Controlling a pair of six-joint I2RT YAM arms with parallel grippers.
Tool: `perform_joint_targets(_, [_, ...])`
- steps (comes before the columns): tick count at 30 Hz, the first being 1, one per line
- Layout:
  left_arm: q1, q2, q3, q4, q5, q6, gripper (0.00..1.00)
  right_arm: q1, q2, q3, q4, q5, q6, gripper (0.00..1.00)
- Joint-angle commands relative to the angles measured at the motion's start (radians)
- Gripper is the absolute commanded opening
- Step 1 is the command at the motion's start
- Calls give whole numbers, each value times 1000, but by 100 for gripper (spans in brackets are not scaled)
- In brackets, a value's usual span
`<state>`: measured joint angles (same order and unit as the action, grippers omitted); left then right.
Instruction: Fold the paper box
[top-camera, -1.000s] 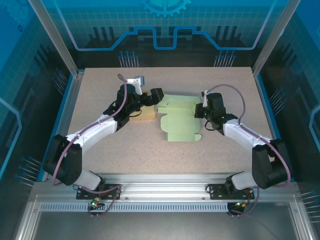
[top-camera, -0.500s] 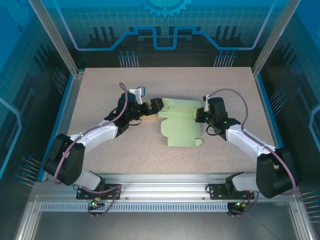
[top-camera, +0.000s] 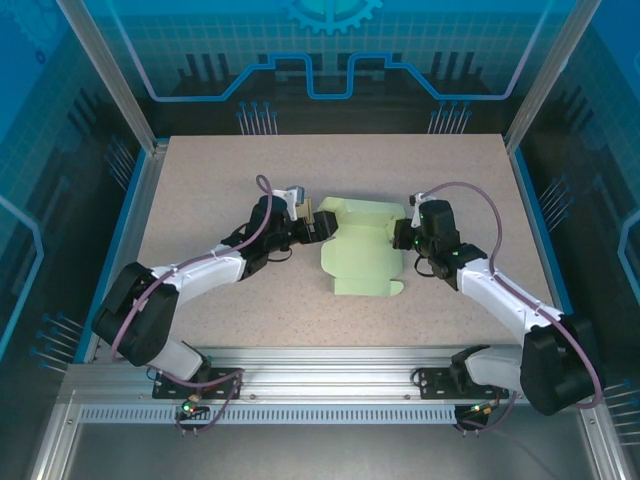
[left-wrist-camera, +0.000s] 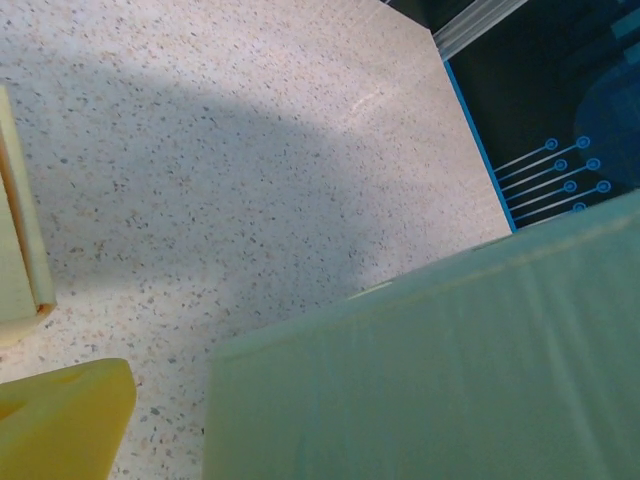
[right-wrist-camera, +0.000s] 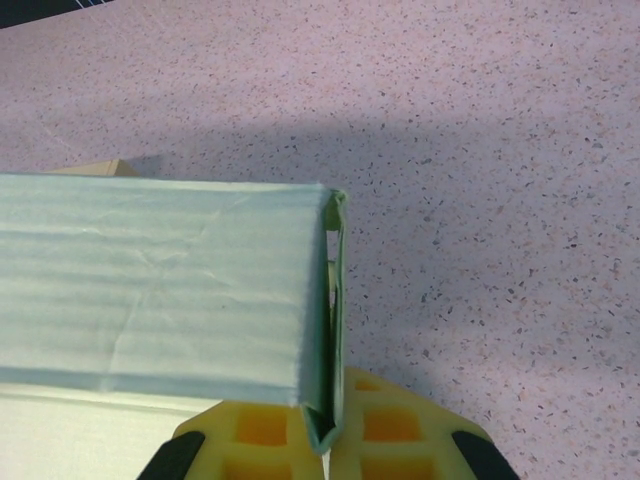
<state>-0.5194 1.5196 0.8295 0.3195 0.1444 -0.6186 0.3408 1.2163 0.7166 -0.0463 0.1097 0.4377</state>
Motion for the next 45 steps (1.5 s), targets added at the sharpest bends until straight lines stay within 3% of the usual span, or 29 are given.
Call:
perform_joint_targets(1, [-6, 10, 38, 16, -44, 22, 99, 22, -27, -12, -16, 21, 8, 0])
perform_joint_targets(9, [-39, 58, 83, 86, -48, 8, 99, 82, -32, -14, -33, 76, 13, 0])
perform_joint_targets(16, [-66, 67, 43, 138, -135, -28, 99, 132, -16, -3, -55, 167, 38, 0])
perform_joint_targets(27, [-55, -184, -229, 36, -275, -55, 99, 134, 22, 34, -99, 240, 80, 0])
perform_joint_targets(32, [-56, -286, -328, 55, -252, -136, 99, 135, 46, 34, -87, 242, 97, 0])
perform_joint_targets(38, [-135, -245, -367, 255, -176, -182, 99, 147, 59, 47, -92, 247, 108, 0])
perform_joint_targets(45, [-173, 14, -370, 665, -103, -238, 96, 160, 34, 42, -101, 258, 117, 0])
